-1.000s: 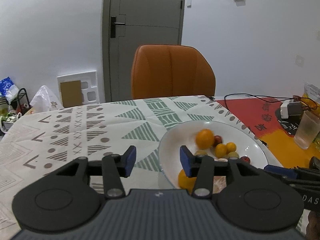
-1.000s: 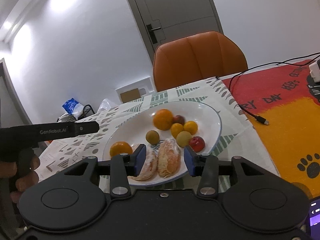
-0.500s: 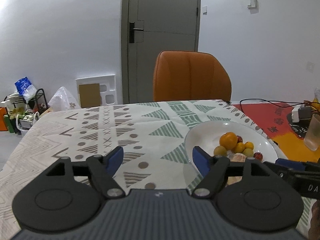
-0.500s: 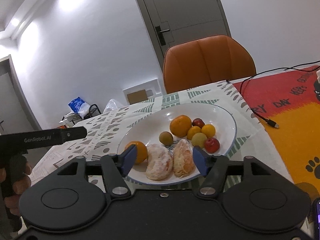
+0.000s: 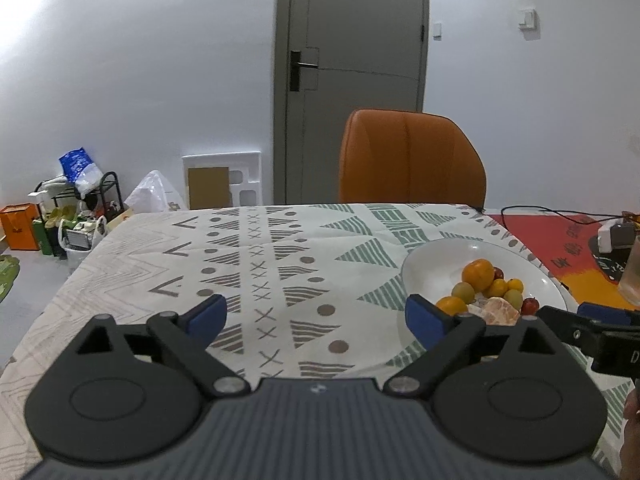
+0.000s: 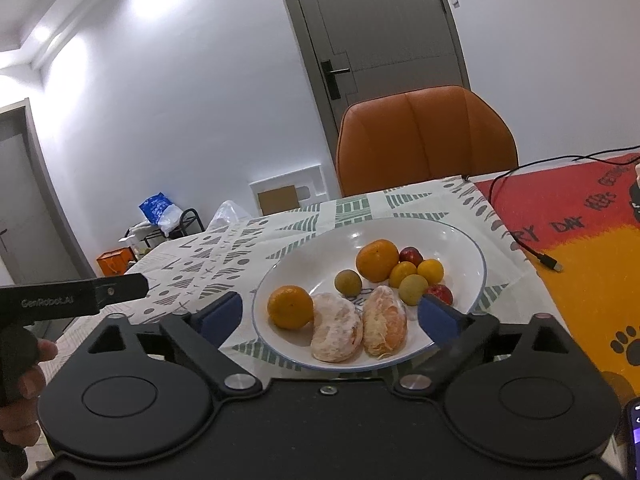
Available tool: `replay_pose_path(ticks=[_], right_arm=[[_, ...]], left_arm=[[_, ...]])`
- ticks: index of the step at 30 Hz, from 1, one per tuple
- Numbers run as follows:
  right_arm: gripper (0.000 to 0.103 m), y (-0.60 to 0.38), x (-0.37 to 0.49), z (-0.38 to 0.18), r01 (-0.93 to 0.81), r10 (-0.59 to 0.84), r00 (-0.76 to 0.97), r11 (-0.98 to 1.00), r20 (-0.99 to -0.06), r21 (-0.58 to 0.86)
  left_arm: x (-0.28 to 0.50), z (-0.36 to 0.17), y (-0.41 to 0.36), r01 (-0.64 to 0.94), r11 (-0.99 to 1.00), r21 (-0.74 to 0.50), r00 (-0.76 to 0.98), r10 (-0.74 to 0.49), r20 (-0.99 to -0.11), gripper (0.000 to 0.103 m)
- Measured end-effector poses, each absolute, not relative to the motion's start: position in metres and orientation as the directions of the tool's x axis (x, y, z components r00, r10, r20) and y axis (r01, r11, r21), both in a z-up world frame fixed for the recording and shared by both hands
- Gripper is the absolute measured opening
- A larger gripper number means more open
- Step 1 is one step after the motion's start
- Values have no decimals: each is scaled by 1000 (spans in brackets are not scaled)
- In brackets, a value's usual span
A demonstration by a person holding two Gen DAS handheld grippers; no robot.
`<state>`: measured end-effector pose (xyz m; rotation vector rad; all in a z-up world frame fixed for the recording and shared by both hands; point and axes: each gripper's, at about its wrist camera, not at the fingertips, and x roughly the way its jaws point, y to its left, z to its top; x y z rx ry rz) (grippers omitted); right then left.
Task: Organize fruits
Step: 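Withdraw both open grippers up and away from the bowl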
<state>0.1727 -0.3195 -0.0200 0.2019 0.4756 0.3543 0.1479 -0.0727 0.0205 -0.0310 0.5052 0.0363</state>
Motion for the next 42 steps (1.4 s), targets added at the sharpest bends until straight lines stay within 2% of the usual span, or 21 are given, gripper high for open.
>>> replay_pose_path(ticks=[3,42], right_arm=[[103,-316,170,-19,-286,375,830,922,-412,263],[103,-289,110,5,-324,375,826,927,-420,191]], left_arm=[[141,21,-69,-51,998,-25,876,33,-482,95],[56,36,-33,-134,989,-57,873,91,-480,99]])
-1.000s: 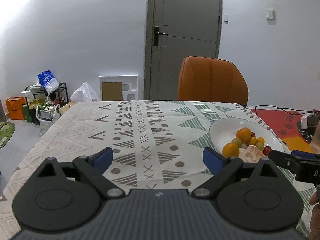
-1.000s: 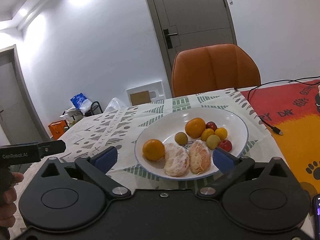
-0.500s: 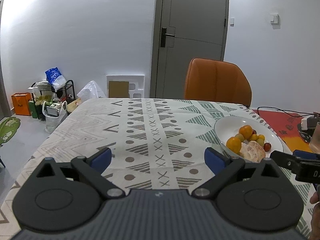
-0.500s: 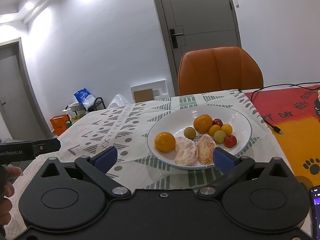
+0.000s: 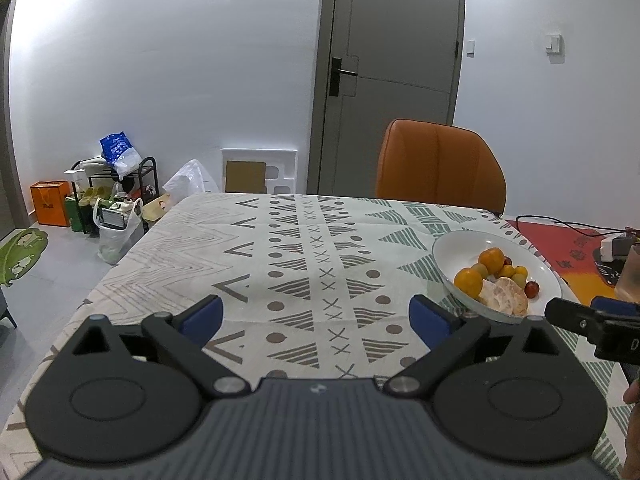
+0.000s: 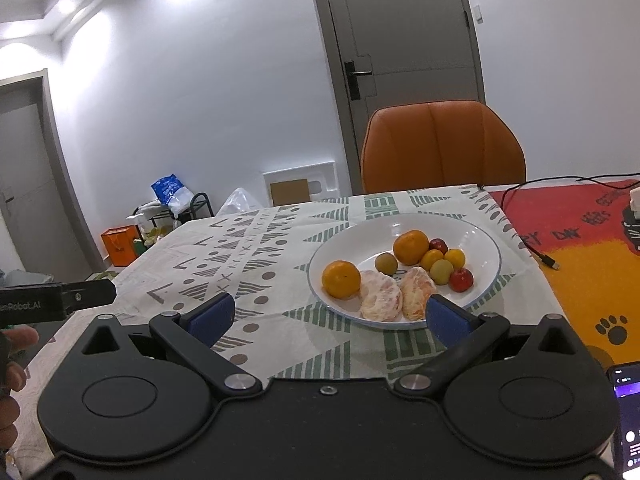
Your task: Organize fruits
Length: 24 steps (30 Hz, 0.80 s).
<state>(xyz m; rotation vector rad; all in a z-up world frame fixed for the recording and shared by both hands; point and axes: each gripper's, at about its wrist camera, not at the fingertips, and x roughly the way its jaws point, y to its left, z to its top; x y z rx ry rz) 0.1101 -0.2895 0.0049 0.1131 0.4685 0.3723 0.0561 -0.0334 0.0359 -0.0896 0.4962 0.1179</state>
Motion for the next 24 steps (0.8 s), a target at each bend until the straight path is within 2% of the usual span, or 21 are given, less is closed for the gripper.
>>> replay_pose_path(ticks=[24], right_arm=[[103,-283,76,16,-339,376,829,927,-415,161]], left_arm=[[14,42,-27,-146,988,-54,872,103,-479,99]])
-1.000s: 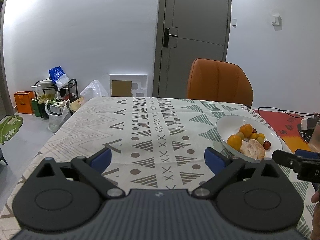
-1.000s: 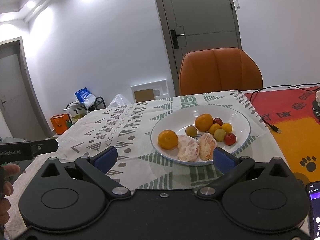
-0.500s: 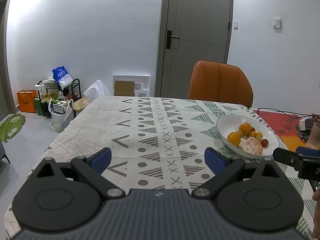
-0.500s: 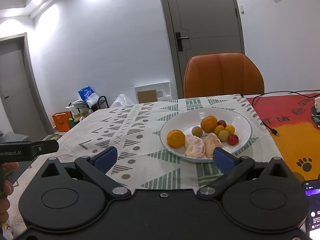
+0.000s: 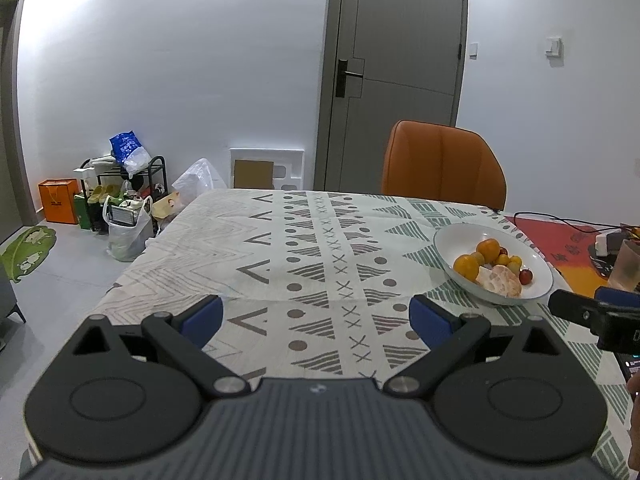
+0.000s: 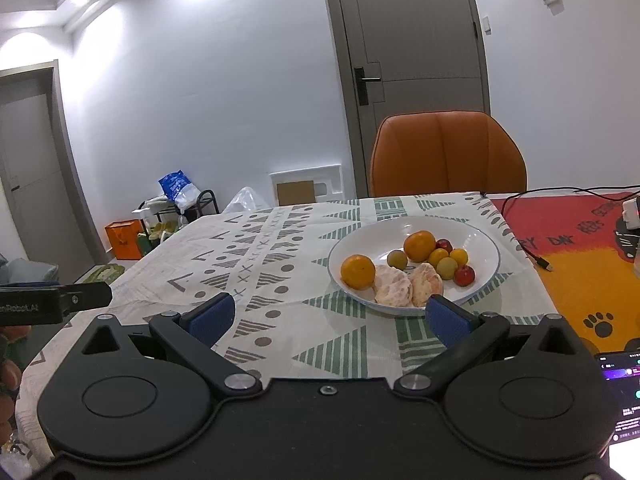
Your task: Organize fruits
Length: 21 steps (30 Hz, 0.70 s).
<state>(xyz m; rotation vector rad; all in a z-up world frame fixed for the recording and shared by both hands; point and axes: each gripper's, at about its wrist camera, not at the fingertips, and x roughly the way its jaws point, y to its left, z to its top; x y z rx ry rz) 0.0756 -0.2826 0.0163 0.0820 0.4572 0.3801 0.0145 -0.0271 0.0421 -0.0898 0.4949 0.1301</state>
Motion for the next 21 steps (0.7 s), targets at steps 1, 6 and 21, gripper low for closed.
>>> replay_pose_path(ticks=[1,6,21], right_arm=[[103,-283,74,16,-341,378,827,926,-416,163],[103,-282,67,16,-348,383,820,924,-425,161],[103,-276,49,16,-370,395,807,917,-439,147]], left_arm=[[11,43,-27,-147,988,-54,872,104,-478,99],[2,43,-26,-150,987,-52,870,106,-482,99],[-16,43,-21,-169,984,-48,860,124,-495,99]])
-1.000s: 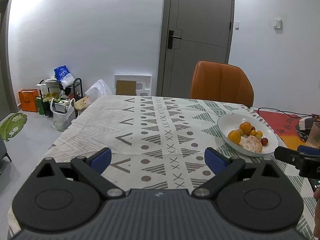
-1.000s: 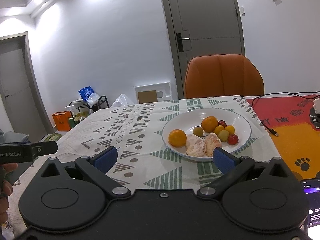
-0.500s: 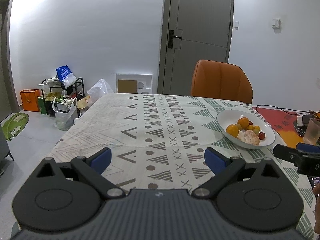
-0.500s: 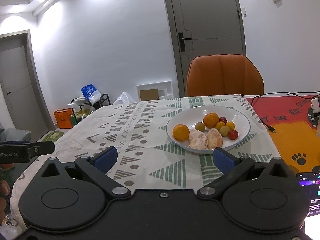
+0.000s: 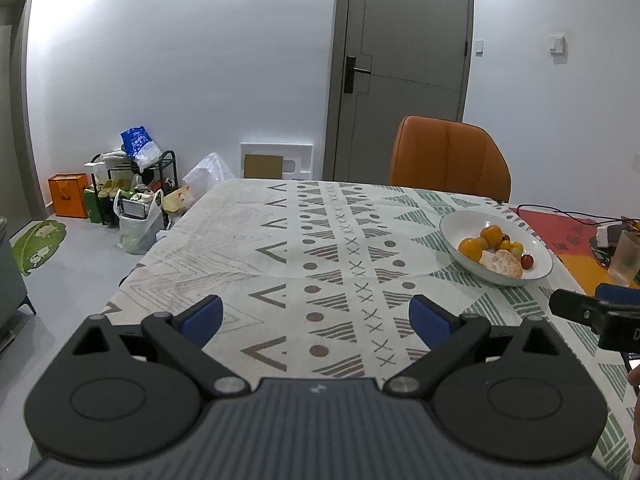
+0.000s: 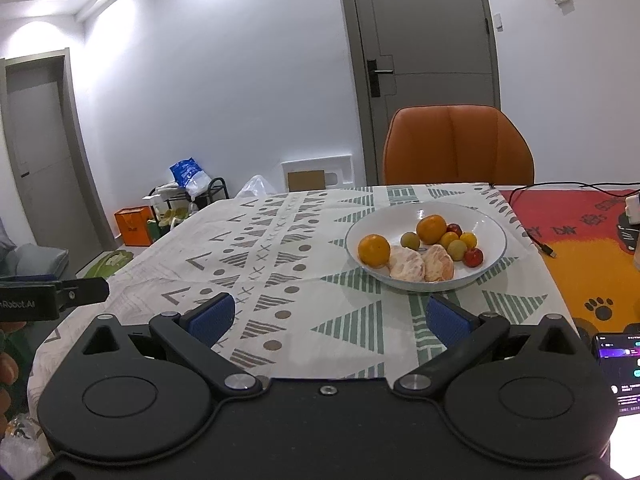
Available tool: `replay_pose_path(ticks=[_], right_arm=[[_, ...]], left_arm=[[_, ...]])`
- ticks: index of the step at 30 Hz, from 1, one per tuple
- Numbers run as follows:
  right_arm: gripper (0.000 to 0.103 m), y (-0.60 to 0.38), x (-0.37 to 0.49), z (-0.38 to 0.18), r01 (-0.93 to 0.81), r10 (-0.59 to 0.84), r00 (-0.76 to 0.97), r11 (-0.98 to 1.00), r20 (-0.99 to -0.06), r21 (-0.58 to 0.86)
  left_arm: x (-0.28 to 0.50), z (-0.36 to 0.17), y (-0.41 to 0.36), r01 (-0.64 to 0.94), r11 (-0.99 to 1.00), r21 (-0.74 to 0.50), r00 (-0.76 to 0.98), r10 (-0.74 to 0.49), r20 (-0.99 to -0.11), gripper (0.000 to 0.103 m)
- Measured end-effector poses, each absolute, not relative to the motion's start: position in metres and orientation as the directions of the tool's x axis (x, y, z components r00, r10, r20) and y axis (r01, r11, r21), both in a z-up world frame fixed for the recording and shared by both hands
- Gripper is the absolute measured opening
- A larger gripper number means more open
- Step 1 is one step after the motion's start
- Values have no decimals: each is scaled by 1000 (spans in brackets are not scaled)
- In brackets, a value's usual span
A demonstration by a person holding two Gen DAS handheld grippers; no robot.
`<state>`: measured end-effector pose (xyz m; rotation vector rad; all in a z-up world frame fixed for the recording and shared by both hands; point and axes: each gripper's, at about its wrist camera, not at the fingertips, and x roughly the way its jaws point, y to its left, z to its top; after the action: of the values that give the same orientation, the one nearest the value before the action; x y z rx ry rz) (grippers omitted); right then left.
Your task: Organize fruits
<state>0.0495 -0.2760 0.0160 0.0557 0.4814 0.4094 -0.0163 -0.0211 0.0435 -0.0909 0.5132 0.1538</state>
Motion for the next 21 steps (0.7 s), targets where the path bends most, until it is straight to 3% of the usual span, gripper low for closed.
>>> replay_pose_path(ticks=[21], right_arm=[[103,-271,47,18,-389,410,799,910,-440,141]], left_arm=[[-16,42,-20,-164,986,-42,853,120,-509,99]])
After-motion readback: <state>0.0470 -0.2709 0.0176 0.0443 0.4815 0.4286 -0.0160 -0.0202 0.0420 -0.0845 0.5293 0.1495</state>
